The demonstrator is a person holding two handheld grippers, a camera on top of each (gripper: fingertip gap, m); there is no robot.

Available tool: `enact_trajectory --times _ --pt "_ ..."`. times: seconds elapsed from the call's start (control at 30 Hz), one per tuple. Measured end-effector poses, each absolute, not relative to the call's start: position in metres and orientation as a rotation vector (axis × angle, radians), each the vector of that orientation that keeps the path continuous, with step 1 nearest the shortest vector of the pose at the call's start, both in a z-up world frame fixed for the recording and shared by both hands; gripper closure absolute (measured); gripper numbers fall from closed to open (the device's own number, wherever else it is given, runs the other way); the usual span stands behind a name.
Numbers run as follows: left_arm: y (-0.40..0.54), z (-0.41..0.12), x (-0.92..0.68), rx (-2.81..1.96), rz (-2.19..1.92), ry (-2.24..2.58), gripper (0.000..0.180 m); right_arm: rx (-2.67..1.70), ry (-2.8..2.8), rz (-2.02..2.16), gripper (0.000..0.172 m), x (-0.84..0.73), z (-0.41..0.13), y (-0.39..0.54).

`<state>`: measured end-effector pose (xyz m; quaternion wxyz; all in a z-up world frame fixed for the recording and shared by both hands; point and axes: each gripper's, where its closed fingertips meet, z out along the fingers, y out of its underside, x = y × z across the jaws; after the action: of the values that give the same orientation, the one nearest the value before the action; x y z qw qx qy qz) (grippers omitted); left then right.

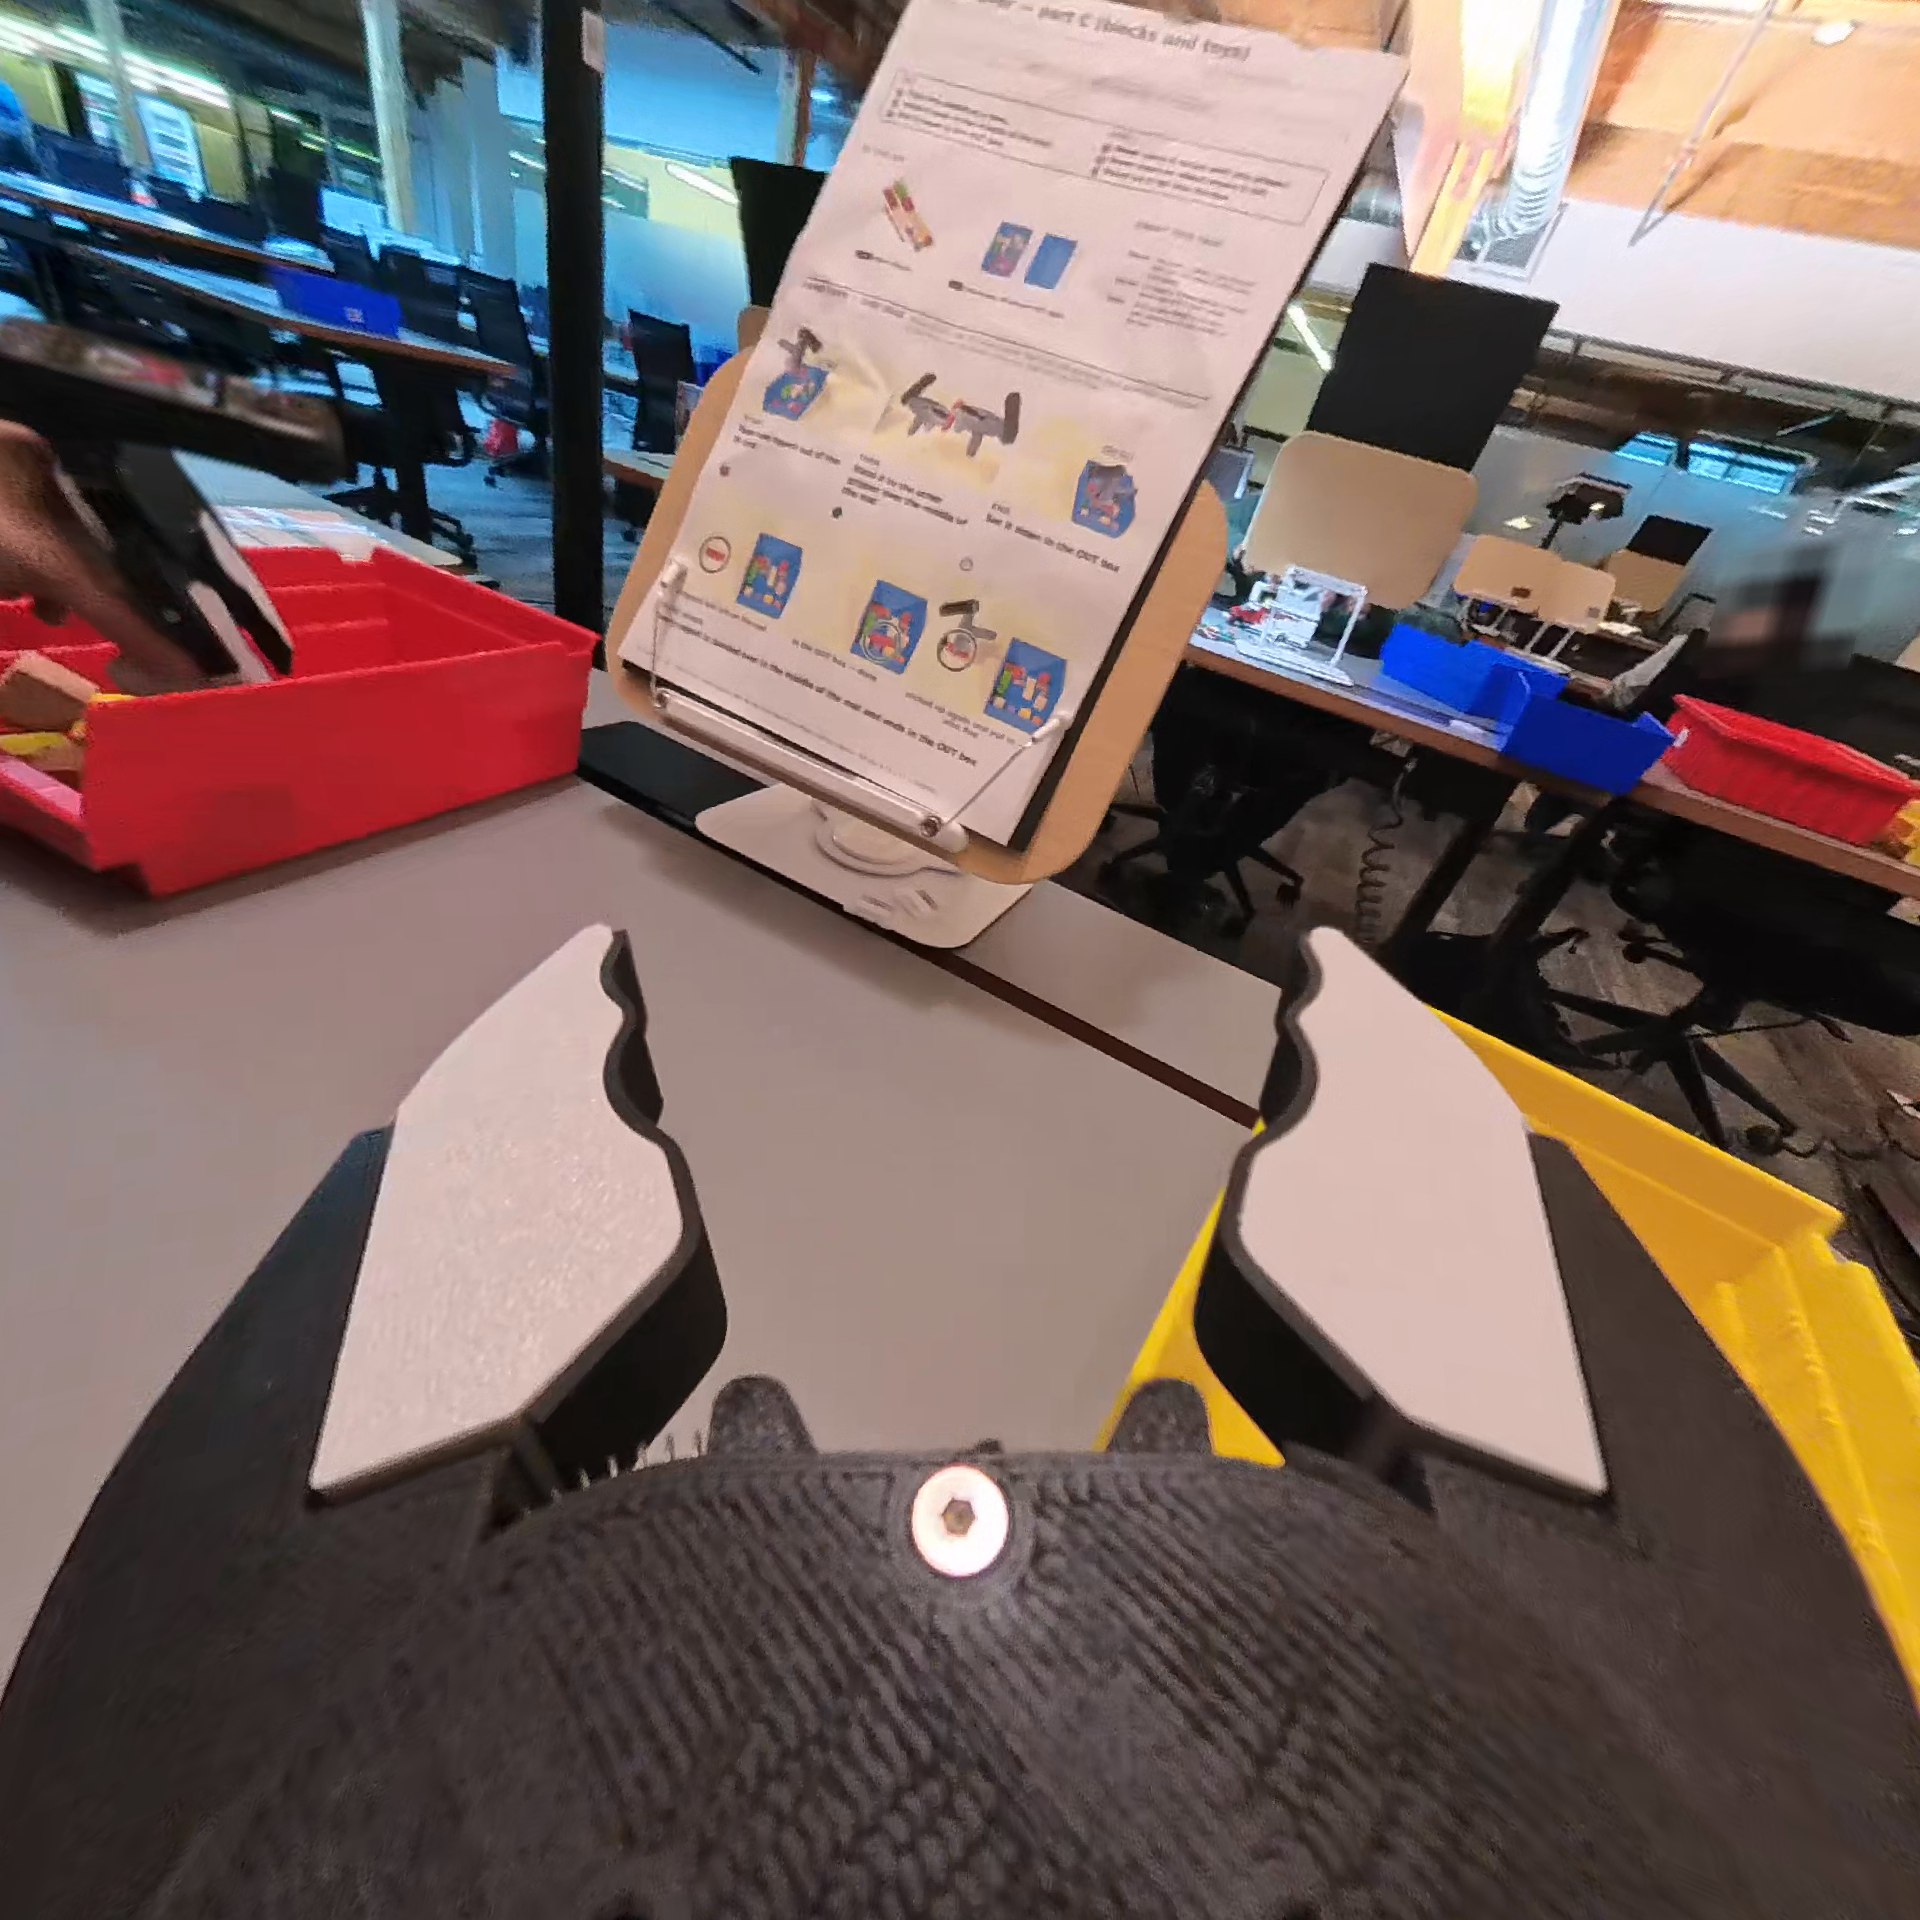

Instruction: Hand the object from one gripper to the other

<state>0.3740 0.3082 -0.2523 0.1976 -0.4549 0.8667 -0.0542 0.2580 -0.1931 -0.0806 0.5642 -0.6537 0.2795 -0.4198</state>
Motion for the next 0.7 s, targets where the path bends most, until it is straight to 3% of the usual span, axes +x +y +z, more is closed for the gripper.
enact_trajectory --times 0.03,0.43,0.7 --pt "0.309 -0.257 0.376 -1.262 -0.11 2.428 0.125 -1.525 0.666 -0.993 0.056 0.259 -0.08 -0.196" --pt "0.322 -0.279 0.39 -1.235 0.289 2.434 0.136 -1.49 0.717 -0.916 0.055 0.264 -0.087 -0.206" --pt "0.321 -0.269 0.394 -1.163 0.205 2.392 0.145 -1.489 0.73 -0.874 0.055 0.264 -0.09 -0.203"
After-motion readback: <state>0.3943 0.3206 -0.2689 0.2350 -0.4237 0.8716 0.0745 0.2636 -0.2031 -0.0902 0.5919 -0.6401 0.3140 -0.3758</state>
